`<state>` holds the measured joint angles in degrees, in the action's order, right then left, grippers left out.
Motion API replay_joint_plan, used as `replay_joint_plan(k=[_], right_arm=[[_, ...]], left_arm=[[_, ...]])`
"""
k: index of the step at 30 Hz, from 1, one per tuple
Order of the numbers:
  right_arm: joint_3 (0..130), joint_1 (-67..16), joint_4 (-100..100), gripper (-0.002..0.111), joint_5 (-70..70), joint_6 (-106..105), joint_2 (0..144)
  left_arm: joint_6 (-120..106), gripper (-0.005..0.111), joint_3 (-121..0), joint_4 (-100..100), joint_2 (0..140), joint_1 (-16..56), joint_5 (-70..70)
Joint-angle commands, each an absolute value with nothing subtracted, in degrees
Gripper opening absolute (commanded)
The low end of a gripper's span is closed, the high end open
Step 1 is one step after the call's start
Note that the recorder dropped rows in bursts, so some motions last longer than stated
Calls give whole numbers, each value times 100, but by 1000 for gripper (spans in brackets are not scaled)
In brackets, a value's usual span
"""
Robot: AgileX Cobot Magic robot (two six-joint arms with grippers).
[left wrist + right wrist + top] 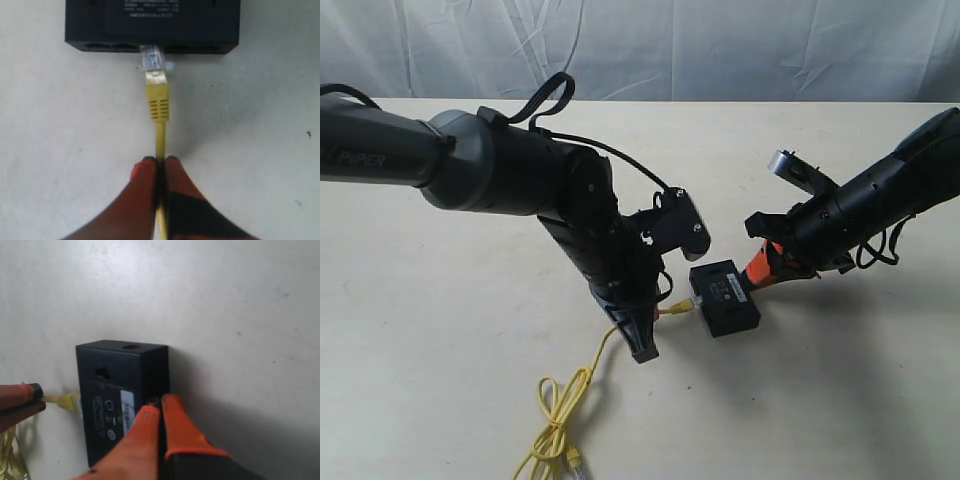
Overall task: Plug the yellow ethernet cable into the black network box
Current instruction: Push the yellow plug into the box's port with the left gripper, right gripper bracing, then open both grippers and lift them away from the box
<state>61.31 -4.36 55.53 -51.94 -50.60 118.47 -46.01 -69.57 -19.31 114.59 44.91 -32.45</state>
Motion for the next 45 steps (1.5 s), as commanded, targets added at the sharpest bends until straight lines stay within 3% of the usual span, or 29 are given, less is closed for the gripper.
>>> replay_joint_plan(k=[1, 22, 37, 40, 45], right_arm=[[6140, -418, 5552, -1, -5304, -5108, 11841], [6144, -381, 5637, -1, -5285, -5268, 11794], [6144, 117, 5281, -1, -5154, -4501, 11356], [6144, 117, 5319, -1, -5180, -4501, 11242], [6144, 117, 5358, -1, -5186, -4501, 11010]], left_arm=[[-5123, 0, -6981, -2194, 11467, 4521, -3213], [-5274, 0, -6981, -2095, 11467, 4511, -2750], [-5274, 0, -6981, -2051, 11467, 4511, -2665], [-5274, 9, -6981, -1999, 11467, 4511, -2686], [-5274, 32, -6981, -1945, 11467, 4511, -2696]])
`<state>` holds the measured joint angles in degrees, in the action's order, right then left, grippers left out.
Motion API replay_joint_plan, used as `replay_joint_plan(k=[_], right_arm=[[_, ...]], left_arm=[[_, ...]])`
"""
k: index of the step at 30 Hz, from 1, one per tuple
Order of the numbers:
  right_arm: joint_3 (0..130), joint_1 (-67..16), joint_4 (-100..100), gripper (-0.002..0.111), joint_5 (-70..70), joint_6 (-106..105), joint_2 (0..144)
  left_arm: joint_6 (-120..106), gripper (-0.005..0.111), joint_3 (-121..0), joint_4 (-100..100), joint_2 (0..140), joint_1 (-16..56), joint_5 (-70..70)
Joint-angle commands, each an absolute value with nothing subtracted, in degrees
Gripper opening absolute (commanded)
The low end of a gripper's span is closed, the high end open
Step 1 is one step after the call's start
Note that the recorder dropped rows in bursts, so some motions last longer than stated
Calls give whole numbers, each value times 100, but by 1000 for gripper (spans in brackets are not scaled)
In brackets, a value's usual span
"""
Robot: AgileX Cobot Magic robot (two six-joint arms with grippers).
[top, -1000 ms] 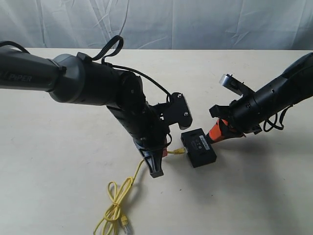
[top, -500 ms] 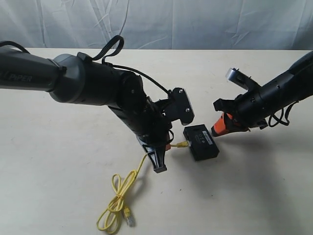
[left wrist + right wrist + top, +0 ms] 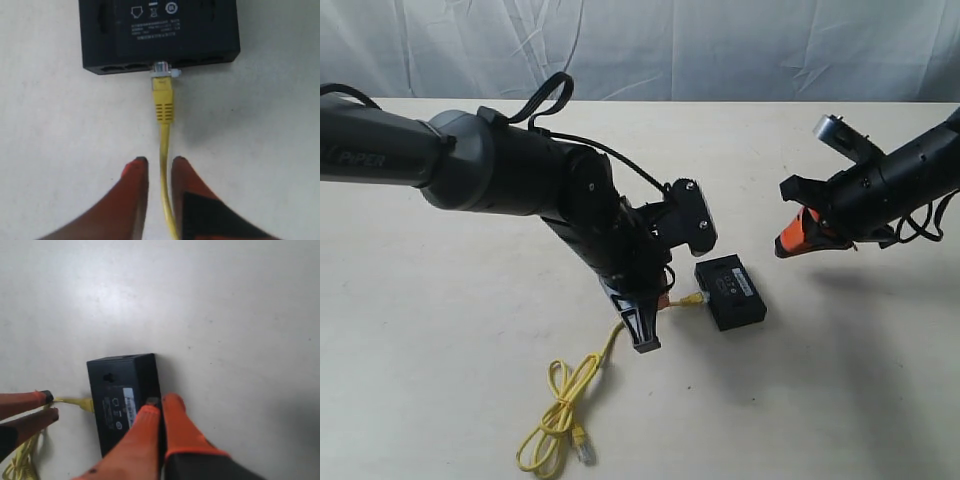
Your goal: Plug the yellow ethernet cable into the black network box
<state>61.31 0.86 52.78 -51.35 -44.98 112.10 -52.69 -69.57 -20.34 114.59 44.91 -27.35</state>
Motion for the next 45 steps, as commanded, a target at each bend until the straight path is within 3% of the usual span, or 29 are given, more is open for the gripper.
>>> replay_joint_plan(k=[1, 6, 12, 19, 24, 34, 43, 45], right_arm=[[6144, 117, 5356, -1, -5216, -4501, 10961], [6144, 130, 4962, -1, -5317, -4098, 10503], [6026, 119, 3651, -1, -5147, -3390, 9211], [4843, 119, 2715, -1, -4115, -3345, 6652], [3643, 119, 2378, -1, -3189, -3345, 4561], [2835, 119, 2374, -1, -3599, -3335, 1802], [2503, 51, 2179, -1, -3465, -3335, 755], [2256, 51, 1770, -1, -3352, -2284, 618]], left_arm=[[-5274, 36, -6981, -1912, 11467, 4511, -2696], [-4098, 35, -7075, -1031, 11173, 4387, -2810], [-1576, 0, -7168, 294, 10149, 3443, -4088], [-38, 0, -6302, 333, 8392, 1774, -4226], [0, 0, -5210, 333, 6960, 1133, -3487], [0, 0, -4548, 756, 5657, 1025, -3475], [0, 0, -4548, 756, 5587, 1025, -3475], [0, 0, -4548, 756, 5587, 1025, -3475]])
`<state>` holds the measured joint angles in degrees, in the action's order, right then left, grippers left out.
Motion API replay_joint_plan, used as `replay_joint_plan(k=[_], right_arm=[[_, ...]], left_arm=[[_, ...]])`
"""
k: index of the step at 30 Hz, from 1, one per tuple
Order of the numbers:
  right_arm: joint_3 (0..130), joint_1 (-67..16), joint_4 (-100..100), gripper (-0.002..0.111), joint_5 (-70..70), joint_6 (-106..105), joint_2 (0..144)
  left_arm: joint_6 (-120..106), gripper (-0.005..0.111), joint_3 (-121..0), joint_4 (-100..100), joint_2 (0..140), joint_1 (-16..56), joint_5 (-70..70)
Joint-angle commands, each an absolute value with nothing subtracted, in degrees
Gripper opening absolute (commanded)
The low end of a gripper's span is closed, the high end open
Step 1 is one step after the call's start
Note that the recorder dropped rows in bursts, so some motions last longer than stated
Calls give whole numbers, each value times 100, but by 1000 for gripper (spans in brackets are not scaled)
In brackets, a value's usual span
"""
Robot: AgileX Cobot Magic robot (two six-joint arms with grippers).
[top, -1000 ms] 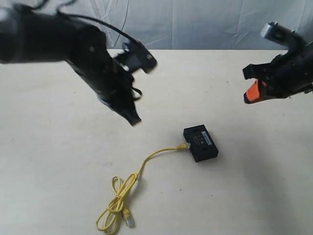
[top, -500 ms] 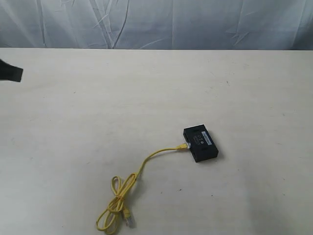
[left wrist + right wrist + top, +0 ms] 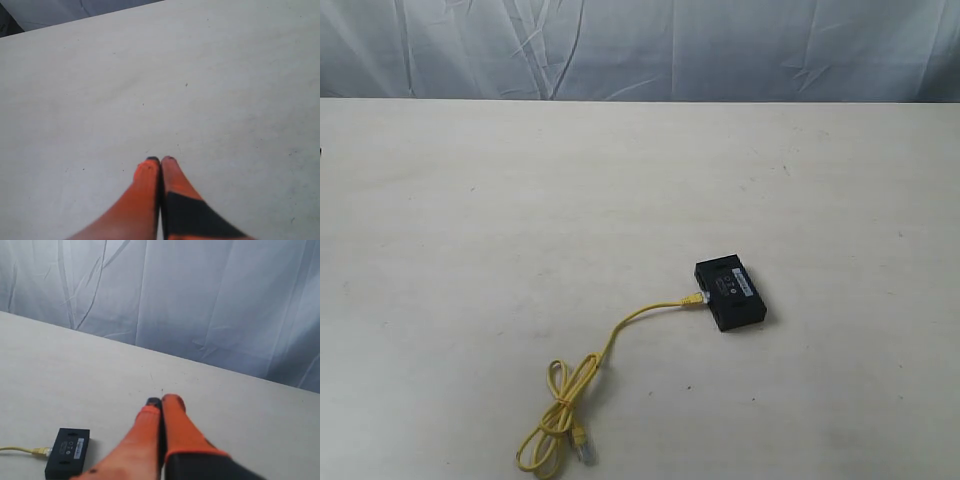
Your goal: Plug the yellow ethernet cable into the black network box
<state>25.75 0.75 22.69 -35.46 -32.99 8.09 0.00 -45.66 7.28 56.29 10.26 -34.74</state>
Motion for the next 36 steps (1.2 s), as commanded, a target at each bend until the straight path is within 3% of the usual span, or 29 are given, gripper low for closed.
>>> replay_joint_plan(k=[1, 4, 10, 16, 36], right_arm=[[2119, 51, 1521, -1, -3339, -1632, 586], [1641, 51, 720, -1, -2934, -246, 457], [579, 51, 772, -1, -2639, -155, 0], [6, -744, 596, -1, -2239, -155, 0], [0, -744, 603, -1, -2072, -155, 0]], left_arm=[[0, 0, -4548, 756, 5587, 1025, -3475], [0, 0, -4548, 756, 5589, 1025, -3463], [0, 0, -4548, 756, 5589, 1025, -3435], [0, 0, -4548, 756, 5589, 1025, -3435], [0, 0, -4548, 756, 5589, 1025, -3435]])
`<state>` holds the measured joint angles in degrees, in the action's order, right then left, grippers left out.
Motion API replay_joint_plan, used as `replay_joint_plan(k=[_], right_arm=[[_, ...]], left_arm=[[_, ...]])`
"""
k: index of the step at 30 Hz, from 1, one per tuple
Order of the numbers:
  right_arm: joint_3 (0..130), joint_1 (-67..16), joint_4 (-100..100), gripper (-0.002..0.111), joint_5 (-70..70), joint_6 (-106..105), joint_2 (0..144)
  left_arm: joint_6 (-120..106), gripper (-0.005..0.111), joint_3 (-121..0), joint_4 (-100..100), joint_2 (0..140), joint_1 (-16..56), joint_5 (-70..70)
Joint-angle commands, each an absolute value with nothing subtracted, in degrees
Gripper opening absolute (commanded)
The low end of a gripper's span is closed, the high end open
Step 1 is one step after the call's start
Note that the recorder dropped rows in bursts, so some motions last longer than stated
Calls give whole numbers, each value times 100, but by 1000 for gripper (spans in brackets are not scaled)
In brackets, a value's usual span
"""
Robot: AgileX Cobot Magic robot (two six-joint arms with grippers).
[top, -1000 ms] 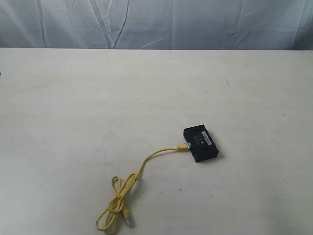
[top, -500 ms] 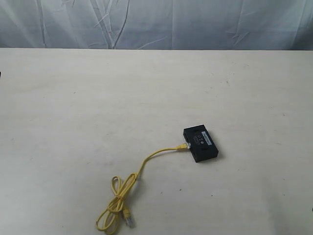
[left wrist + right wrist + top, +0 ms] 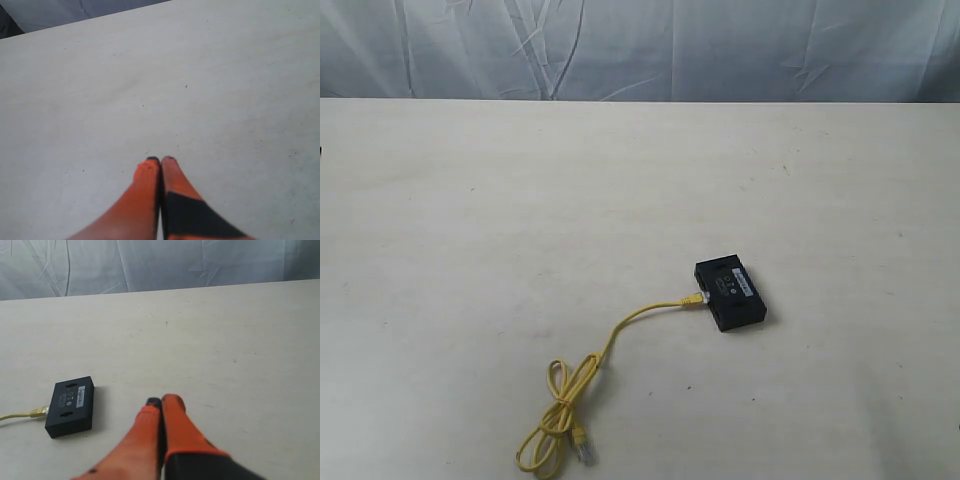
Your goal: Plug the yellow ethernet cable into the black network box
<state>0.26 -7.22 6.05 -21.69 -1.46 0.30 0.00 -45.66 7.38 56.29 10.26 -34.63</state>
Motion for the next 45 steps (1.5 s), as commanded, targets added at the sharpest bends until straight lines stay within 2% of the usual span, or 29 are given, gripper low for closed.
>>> replay_joint_plan(k=[1, 8, 13, 20, 28, 34, 45], right_arm=[[0, -744, 603, -1, -2072, -155, 0], [0, -744, 603, -1, -2072, -155, 0], [0, -744, 603, -1, -2072, -155, 0], [0, -744, 602, -1, -2107, -155, 0], [0, -744, 602, -1, -2107, -155, 0], [0, -744, 602, -1, -2107, -155, 0], [0, -744, 602, -1, -2078, -155, 0]], left_arm=[[0, 0, -4548, 756, 5589, 1025, -3435], [-65, 0, -4548, 834, 5563, 1025, -3435], [0, 0, -4329, 424, 4771, 792, -3405], [0, 0, -3059, 192, 3292, 233, -2558], [0, 0, -1599, 239, 1524, 235, -2408], [0, 0, -960, 239, 564, 235, -2235], [0, 0, -403, 129, 271, 235, -2050]])
